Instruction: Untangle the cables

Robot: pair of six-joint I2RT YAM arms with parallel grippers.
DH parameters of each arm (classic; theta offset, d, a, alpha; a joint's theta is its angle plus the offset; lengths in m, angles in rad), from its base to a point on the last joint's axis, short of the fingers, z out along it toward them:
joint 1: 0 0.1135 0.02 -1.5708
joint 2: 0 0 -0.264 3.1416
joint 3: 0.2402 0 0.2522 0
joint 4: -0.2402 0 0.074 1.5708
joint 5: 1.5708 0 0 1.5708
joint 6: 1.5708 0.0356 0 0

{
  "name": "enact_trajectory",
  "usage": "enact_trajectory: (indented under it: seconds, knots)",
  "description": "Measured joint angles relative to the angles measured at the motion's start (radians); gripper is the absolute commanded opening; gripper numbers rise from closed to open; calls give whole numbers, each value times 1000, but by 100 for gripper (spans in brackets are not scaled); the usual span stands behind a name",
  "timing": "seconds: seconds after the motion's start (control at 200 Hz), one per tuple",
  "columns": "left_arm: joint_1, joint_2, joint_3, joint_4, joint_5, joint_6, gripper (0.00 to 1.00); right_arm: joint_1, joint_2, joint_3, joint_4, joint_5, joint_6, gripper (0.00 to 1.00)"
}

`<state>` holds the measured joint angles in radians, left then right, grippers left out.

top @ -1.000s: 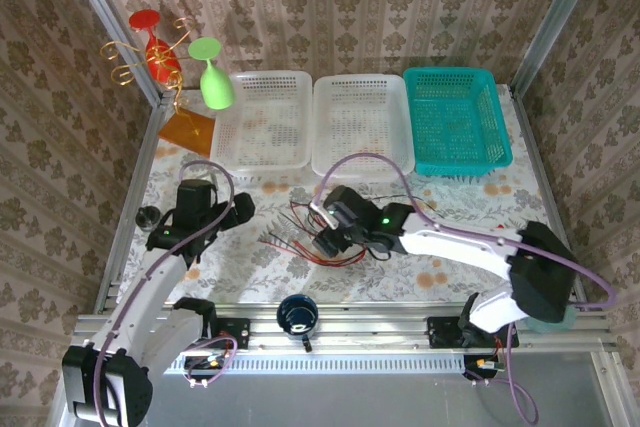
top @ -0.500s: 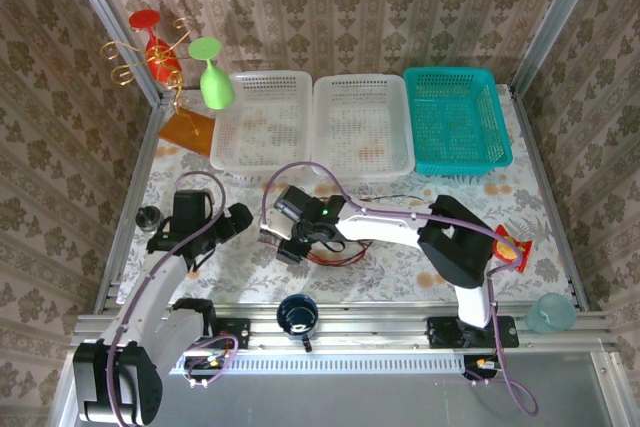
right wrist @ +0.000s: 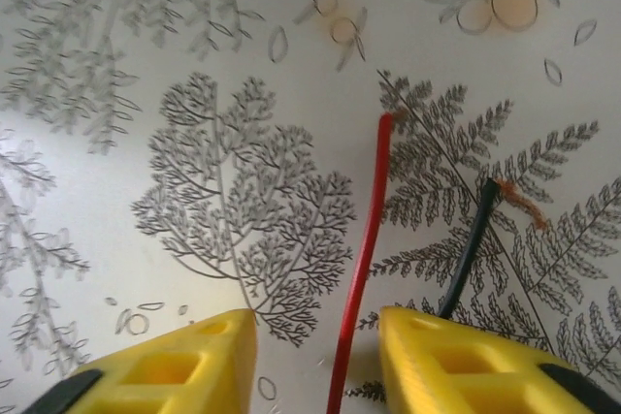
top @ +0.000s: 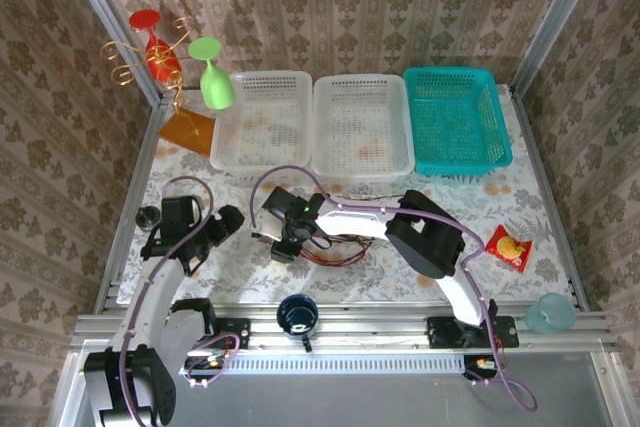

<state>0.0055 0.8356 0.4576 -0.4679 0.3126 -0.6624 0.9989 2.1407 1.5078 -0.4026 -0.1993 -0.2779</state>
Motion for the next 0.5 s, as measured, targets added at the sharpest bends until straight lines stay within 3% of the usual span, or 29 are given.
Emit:
enact_trajectory:
  seconds: [0.23,0.5]
  knots:
    - [3,-7,0,-18,6,0,94,-3,8,14,3,39,-8,0]
    - [3,-22,48,-78,6,0,92,-21,-95,-110,97,33,19,0]
